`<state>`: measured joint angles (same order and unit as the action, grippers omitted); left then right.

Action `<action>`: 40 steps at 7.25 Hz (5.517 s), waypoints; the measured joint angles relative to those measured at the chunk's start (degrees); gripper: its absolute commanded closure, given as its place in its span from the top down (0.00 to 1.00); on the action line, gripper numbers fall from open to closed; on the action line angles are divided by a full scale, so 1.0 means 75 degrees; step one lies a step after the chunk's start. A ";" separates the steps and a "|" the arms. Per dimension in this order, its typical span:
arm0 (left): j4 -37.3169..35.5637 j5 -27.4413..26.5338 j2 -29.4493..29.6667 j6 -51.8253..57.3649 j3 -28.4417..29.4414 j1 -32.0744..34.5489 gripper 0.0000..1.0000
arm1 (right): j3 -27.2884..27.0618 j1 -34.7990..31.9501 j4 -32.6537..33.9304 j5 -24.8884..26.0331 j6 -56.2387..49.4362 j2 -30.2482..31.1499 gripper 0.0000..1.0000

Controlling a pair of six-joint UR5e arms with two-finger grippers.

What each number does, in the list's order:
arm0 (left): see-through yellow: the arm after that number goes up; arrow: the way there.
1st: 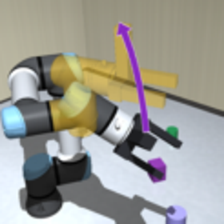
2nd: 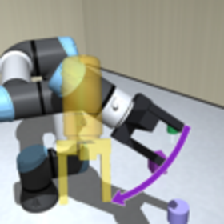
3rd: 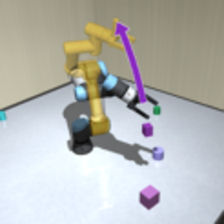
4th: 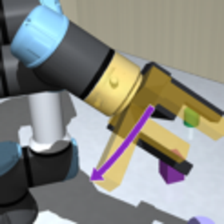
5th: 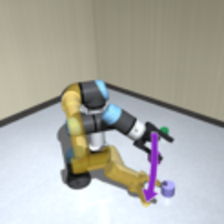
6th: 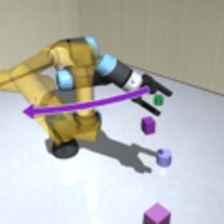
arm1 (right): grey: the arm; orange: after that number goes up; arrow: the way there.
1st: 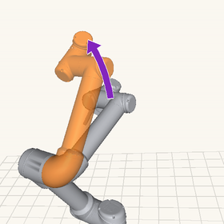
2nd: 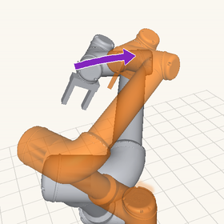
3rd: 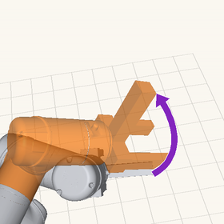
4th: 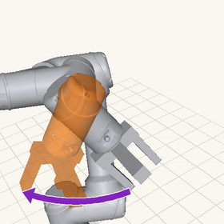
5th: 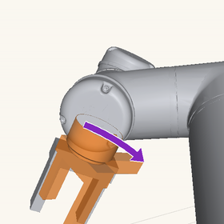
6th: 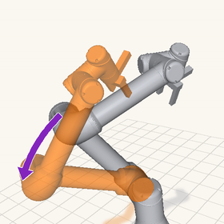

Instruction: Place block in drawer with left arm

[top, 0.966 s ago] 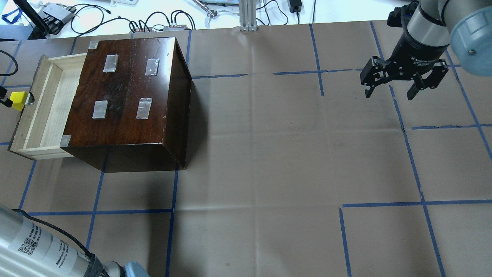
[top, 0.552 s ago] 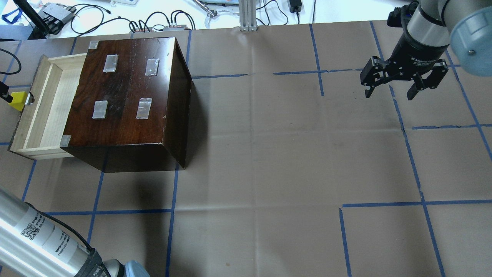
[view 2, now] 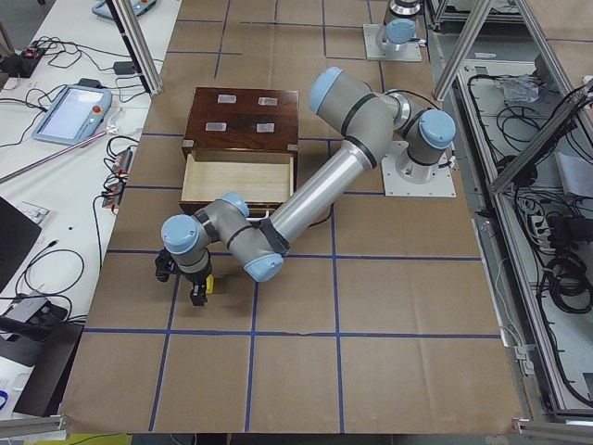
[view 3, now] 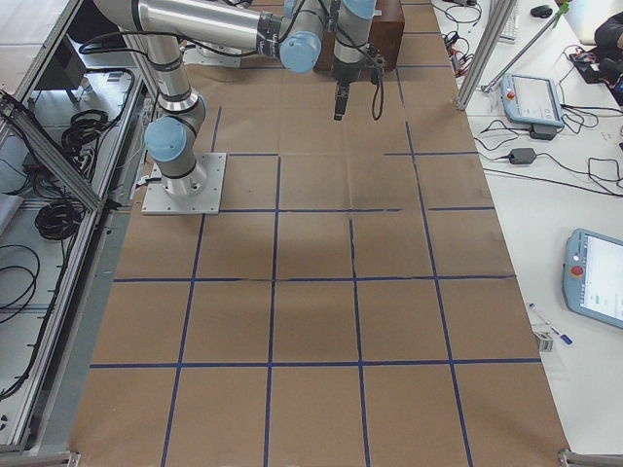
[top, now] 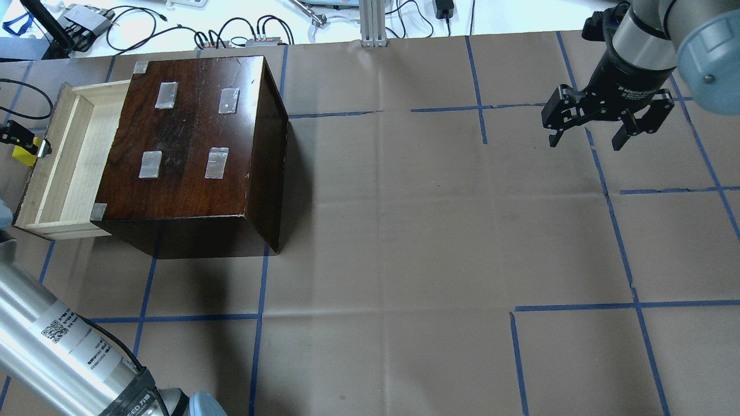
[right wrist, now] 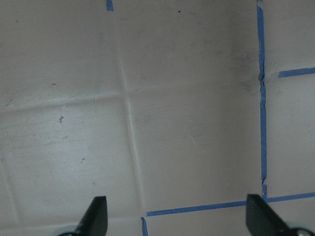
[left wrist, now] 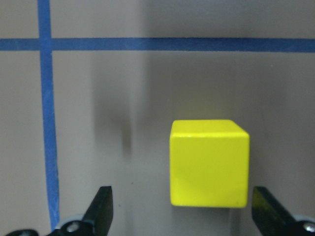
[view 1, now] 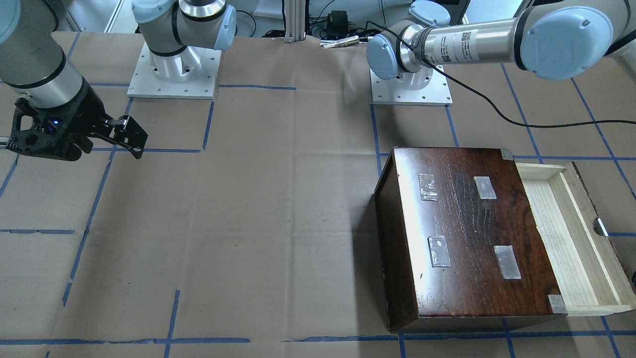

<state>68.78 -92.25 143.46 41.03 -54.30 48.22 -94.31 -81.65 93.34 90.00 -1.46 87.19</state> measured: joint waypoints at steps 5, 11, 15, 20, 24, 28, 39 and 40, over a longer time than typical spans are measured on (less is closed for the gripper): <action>-0.0002 0.0076 0.0259 -0.0064 0.0098 0.0150 0.06 | 0.0004 0.0000 0.0000 0.0000 0.0000 -0.0004 1.00; 0.0821 0.0064 -0.1213 0.0003 0.0001 0.0191 0.00 | 0.0003 0.0000 0.0000 0.0000 0.0003 0.0000 1.00; 0.1536 -0.0268 -0.4065 -0.0167 -0.2147 0.0651 0.00 | 0.0000 0.0000 0.0000 0.0000 0.0007 0.0000 1.00; 0.1480 0.0026 -0.4457 -0.1320 -0.4020 0.1719 0.00 | 0.0000 0.0000 0.0000 0.0000 0.0002 -0.0004 1.00; 0.1178 0.0222 -0.4009 -0.1416 -0.4115 0.1871 0.05 | 0.0002 0.0000 0.0000 0.0000 -0.0002 0.0000 1.00; 0.1058 0.0215 -0.3854 -0.1398 -0.4095 0.1874 0.80 | 0.0000 0.0000 0.0000 0.0000 -0.0005 -0.0002 1.00; 0.1364 0.0123 -0.5689 -0.2774 -0.4358 0.3156 0.99 | 0.0003 0.0001 0.0000 0.0000 0.0006 0.0000 1.00; 0.1700 0.0124 -0.5851 -0.3465 -0.4370 0.3653 0.99 | 0.0004 0.0000 0.0000 0.0000 0.0007 0.0000 1.00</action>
<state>81.53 -91.31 99.58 15.05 -87.07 75.62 -94.28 -81.65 93.34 90.00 -1.41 87.19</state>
